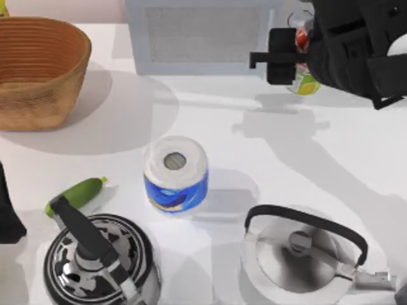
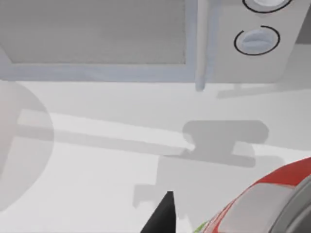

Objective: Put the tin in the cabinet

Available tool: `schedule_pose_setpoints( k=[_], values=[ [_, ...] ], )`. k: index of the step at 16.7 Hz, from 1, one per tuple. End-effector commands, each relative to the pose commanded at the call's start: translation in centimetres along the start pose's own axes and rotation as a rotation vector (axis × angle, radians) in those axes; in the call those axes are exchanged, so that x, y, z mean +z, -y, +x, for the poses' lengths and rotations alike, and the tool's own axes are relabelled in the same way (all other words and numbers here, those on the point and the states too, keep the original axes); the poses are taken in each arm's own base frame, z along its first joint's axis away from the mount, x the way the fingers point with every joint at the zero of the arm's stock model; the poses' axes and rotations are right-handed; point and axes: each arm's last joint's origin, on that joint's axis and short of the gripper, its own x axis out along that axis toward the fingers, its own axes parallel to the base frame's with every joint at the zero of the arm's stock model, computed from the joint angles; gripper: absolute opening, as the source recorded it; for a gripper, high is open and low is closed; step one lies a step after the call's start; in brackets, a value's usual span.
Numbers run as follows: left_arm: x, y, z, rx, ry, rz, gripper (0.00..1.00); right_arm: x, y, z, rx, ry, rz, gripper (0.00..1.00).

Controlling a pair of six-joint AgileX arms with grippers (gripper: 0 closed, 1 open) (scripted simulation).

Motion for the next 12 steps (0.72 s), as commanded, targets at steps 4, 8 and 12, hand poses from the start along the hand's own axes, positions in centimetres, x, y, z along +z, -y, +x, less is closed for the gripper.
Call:
schedule_pose_setpoints(
  k=[4,8,12],
  values=[
    [0.0,0.0,0.0,0.000,0.000,0.000,1.00,-1.1,5.6,-6.4,0.088,0.190,0.019,0.00],
    [0.0,0.0,0.0,0.000,0.000,0.000,1.00,-6.0,11.9,-12.1,0.114,0.429,0.022,0.00],
    [0.0,0.0,0.0,0.000,0.000,0.000,1.00,-13.3,16.0,-12.8,0.052,0.593,-0.011,0.00]
  ],
)
